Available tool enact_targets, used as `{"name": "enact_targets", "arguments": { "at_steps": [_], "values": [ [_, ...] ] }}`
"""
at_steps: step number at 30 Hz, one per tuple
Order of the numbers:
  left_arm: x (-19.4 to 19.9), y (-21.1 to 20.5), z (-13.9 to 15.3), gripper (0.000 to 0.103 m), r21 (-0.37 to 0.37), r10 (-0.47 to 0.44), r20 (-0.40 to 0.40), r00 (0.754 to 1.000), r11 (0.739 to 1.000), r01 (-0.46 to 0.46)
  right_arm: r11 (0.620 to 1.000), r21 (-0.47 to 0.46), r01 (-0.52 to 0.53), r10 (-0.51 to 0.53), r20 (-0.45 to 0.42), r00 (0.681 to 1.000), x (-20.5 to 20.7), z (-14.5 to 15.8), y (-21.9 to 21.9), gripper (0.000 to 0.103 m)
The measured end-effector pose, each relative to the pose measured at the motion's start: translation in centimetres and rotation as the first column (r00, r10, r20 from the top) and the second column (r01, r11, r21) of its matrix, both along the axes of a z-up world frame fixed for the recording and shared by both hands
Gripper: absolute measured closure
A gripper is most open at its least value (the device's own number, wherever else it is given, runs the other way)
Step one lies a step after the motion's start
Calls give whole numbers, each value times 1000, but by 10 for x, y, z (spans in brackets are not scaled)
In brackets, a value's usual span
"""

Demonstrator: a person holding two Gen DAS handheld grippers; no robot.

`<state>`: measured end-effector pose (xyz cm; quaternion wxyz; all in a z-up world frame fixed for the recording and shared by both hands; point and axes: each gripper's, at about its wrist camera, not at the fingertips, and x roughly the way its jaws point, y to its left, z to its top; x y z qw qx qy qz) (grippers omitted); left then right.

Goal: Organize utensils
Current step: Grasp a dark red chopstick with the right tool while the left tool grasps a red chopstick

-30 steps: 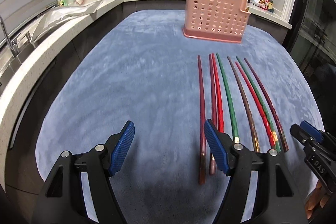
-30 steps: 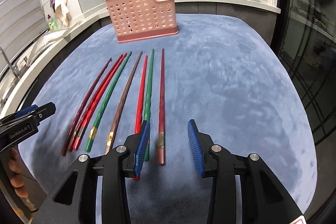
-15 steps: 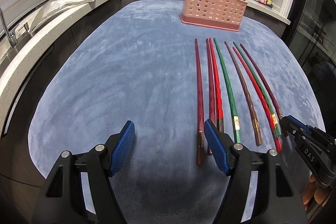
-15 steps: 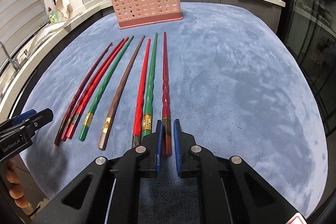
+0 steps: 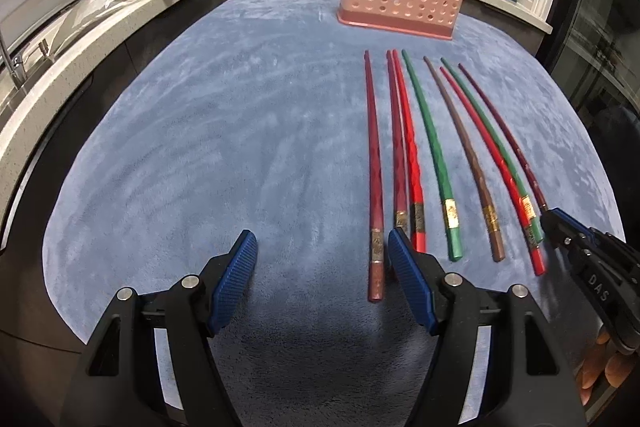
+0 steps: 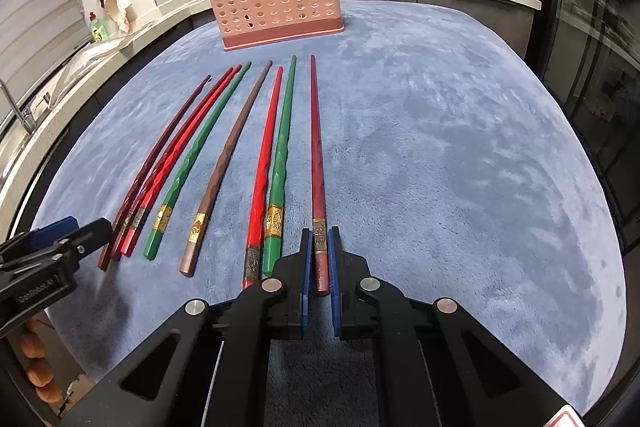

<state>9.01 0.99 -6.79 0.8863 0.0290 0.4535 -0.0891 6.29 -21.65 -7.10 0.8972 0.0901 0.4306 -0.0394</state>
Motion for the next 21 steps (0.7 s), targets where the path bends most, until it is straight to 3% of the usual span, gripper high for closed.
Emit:
{"name": "enact_targets", "arguments": {
  "at_steps": [9, 12, 14, 21],
  "values": [
    [1, 2, -4, 43, -8, 13, -10, 1000, 1000, -13, 1000, 0, -1, 1, 0, 1000, -1, -1, 0, 96],
    [1, 1, -4, 53, -17, 3, -14, 1000, 1000, -3, 1000, 0, -1, 1, 1, 1000, -1, -1, 0, 96],
    [1, -1, -5, 69, -5, 0, -21, 1000, 1000, 0, 1000, 1, -1, 1, 1, 1000, -1, -1, 0, 96],
    [3, 7, -3, 89, -34, 4, -39, 999, 999, -5, 1000, 13, 3, -3, 2, 1000, -6, 1, -3, 96]
  ]
}}
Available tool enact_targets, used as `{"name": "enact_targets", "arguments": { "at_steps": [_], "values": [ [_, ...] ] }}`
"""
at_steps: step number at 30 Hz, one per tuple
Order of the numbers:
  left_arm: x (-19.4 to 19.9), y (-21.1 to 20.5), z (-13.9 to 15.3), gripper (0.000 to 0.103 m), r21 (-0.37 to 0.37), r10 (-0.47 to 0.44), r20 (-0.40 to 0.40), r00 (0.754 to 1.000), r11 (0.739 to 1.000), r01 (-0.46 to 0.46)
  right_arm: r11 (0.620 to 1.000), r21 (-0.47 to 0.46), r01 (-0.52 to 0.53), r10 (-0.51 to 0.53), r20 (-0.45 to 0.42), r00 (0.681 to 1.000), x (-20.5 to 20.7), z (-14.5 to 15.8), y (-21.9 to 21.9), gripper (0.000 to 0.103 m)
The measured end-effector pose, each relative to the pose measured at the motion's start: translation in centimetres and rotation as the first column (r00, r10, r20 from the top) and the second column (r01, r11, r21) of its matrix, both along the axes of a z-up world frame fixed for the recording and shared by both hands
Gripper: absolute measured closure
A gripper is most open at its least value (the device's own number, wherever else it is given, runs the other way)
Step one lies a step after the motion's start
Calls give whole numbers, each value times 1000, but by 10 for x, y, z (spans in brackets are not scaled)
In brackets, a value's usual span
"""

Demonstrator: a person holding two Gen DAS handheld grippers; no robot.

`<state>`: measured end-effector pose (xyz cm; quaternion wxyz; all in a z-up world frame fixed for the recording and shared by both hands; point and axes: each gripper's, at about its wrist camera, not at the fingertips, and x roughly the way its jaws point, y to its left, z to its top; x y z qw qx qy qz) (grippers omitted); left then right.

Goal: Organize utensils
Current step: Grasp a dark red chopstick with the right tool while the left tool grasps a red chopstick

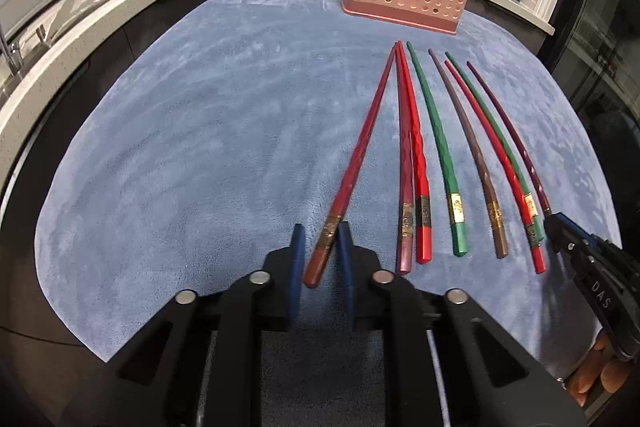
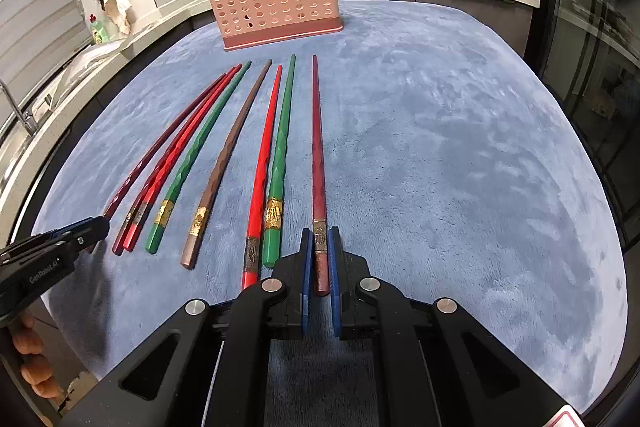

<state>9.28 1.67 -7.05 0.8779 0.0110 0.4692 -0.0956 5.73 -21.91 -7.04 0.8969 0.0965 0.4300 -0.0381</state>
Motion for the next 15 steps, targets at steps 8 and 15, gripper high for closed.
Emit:
{"name": "enact_targets", "arguments": {
  "at_steps": [8, 15],
  "values": [
    [-2, 1, 7, 93, -11, -10, 4, 1000, 1000, 10, 1000, 12, 10, -11, 24, 1000, -9, 12, -3, 96],
    [-7, 3, 31, 95, -37, -16, 37, 999, 999, 17, 1000, 25, 15, -18, 95, 995, -19, 43, -8, 96]
  ]
}}
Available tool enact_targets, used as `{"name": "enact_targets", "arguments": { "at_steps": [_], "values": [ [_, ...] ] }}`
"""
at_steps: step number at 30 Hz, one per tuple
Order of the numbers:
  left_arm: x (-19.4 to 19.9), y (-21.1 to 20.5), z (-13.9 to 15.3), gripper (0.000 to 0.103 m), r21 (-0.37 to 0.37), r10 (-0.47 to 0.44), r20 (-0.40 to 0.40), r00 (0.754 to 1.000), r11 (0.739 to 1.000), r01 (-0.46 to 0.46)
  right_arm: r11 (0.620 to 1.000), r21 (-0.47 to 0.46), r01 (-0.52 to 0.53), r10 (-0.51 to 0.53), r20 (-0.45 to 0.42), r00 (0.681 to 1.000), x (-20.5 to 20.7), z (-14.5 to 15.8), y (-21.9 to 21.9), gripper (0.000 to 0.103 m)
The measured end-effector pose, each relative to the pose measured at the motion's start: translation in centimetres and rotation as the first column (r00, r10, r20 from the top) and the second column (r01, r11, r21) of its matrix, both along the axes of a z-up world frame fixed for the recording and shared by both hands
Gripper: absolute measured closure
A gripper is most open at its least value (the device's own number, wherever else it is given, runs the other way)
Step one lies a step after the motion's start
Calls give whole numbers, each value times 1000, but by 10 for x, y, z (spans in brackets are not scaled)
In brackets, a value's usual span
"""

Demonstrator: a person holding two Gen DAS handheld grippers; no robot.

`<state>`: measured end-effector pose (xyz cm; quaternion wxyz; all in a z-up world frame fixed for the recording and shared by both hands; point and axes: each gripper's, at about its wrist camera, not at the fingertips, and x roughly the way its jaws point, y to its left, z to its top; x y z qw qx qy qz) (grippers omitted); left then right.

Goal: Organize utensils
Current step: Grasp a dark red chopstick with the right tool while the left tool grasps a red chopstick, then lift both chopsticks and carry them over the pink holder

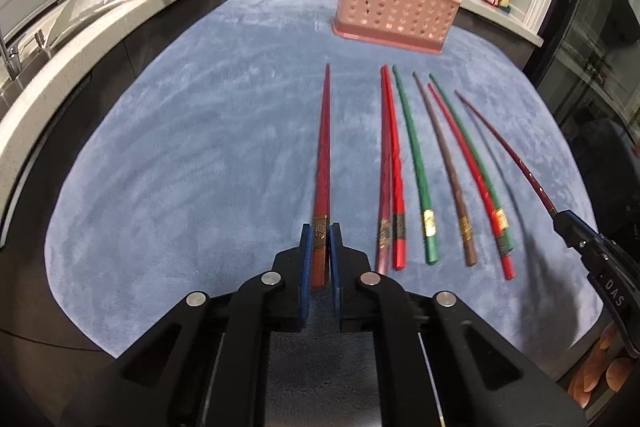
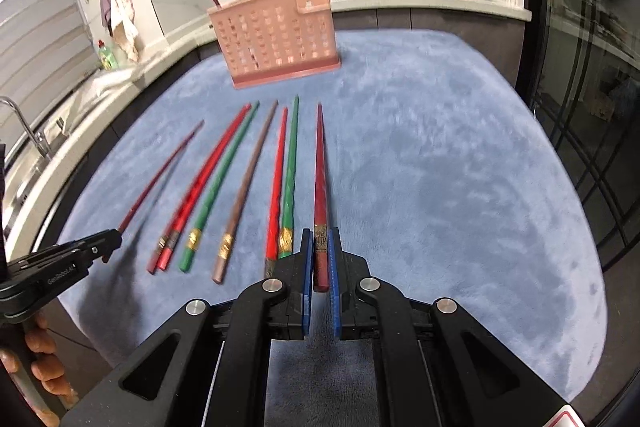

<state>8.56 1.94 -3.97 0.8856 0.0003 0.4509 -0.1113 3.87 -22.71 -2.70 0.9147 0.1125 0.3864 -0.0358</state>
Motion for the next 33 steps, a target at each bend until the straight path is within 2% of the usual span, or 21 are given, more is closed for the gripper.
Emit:
{"name": "enact_targets", "arguments": {
  "at_steps": [5, 13, 19, 28, 33],
  "values": [
    [2, 3, 26, 96, -36, 2, 29, 1000, 999, -1, 1000, 3, 6, -6, 79, 997, -2, 36, -8, 96],
    [25, 4, 95, 96, -59, 9, 151, 989, 998, 0, 1000, -27, 16, -9, 239, 971, 18, 110, -26, 96],
    [58, -3, 145, 96, -72, 8, 228, 974, 997, 9, 1000, -13, 15, -11, 294, 956, 49, 146, -41, 96],
    [103, -16, 206, 96, -110, 2, 295, 955, 993, 32, 999, 42, 5, -19, 353, 935, 89, 191, -60, 96],
    [124, -27, 248, 96, -131, 11, 367, 930, 990, 40, 996, 86, -9, -27, 410, 912, 116, 220, -67, 96]
  ]
}}
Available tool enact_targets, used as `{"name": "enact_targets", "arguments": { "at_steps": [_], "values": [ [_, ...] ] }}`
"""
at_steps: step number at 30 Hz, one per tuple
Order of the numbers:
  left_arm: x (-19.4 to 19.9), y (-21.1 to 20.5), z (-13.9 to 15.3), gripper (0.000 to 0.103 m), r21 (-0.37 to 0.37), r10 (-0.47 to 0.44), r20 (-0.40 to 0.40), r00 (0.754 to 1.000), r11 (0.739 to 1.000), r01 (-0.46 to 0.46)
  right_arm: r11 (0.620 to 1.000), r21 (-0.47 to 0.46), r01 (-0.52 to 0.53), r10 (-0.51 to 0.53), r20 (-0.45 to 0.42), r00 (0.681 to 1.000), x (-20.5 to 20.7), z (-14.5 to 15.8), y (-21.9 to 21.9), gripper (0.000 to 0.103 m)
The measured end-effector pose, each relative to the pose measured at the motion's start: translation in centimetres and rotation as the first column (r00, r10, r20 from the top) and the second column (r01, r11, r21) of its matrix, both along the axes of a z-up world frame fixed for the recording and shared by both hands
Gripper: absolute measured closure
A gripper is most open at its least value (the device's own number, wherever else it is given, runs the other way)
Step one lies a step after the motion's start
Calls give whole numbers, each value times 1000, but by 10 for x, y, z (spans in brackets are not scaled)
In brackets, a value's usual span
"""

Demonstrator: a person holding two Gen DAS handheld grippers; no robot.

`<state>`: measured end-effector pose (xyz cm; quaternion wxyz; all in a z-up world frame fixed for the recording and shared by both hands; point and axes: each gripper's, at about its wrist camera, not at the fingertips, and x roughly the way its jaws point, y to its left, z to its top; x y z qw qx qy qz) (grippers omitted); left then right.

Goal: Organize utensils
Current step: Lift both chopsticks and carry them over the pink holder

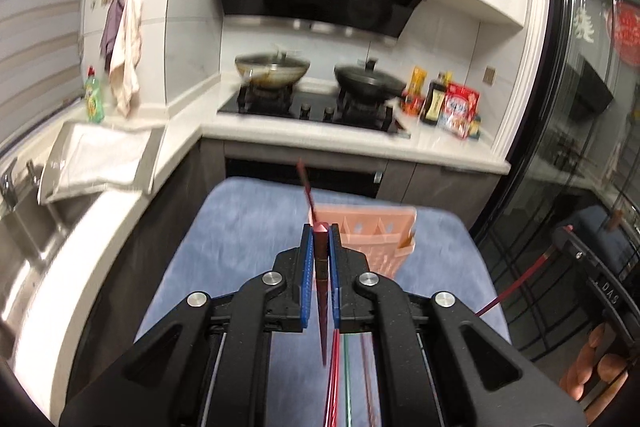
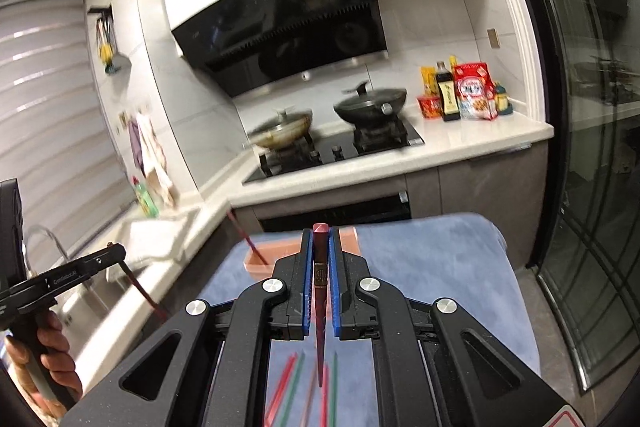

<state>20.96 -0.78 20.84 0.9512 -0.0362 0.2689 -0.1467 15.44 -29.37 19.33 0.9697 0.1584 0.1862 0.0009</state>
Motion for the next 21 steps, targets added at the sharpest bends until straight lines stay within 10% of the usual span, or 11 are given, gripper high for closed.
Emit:
{"name": "enact_targets", "arguments": {
  "at_steps": [12, 21],
  "values": [
    [68, -27, 61, 96, -55, 57, 167, 984, 997, -48, 999, -25, 28, -24, 124, 992, 87, 56, 7, 96],
    [117, -41, 40, 96, -58, 61, 155, 986, 997, -53, 1000, -8, 25, -24, 74, 997, 151, 27, 9, 96]
  ]
}}
